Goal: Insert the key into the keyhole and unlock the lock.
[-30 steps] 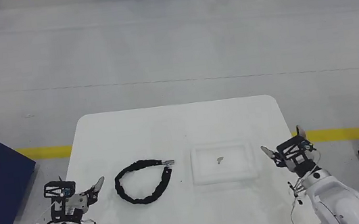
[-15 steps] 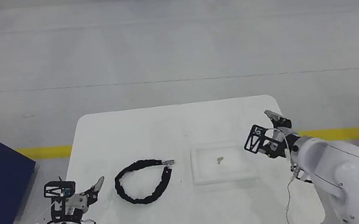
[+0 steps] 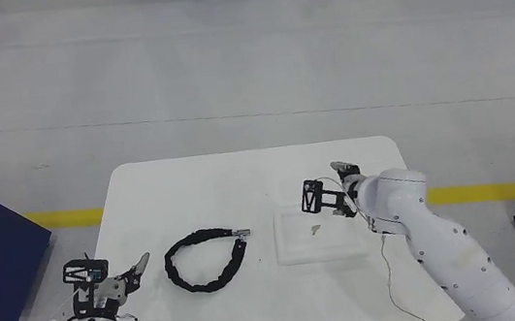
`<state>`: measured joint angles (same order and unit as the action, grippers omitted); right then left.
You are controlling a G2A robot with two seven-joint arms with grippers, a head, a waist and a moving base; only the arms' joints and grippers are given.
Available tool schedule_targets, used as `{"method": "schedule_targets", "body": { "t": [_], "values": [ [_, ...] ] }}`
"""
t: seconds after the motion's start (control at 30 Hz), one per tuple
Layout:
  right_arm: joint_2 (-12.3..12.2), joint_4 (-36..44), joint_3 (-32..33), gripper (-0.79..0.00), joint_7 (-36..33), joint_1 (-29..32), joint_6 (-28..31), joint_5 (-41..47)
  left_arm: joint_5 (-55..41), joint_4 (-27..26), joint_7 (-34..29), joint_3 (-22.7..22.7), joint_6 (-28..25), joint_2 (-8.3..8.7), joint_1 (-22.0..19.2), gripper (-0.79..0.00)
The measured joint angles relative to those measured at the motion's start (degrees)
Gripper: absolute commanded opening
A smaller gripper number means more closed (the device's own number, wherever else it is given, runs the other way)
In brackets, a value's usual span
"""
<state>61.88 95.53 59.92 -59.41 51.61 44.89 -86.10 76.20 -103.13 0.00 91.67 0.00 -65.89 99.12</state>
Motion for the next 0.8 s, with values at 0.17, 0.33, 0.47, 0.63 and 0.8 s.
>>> {"method": "schedule_targets", "body": {
  "t": [0.17,0.33,0.47,0.63,0.8],
  "values": [
    [-0.34,-6.74,-7.96,0.000,-2.24,-5.99,-2.25,9.71,0.00,0.00,0.00,0.00,0.00,0.00,0.00,0.000],
    [-1.16,-12.52,-15.28,0.000,-3.41,-11.43,-3.41,18.45,0.00,0.00,0.00,0.00,0.00,0.00,0.00,0.000],
    [-1.75,-15.64,-20.40,0.000,-3.26,-15.08,-3.27,22.53,0.00,0.00,0.00,0.00,0.00,0.00,0.00,0.000],
    [-2.41,-18.20,-25.93,-0.046,-2.05,-17.97,-2.06,24.87,0.00,0.00,0.00,0.00,0.00,0.00,0.00,0.000],
    [-2.61,-19.30,-28.72,-0.132,-1.98,-19.04,-2.00,26.44,0.00,0.00,0.00,0.00,0.00,0.00,0.00,0.000]
  ]
}}
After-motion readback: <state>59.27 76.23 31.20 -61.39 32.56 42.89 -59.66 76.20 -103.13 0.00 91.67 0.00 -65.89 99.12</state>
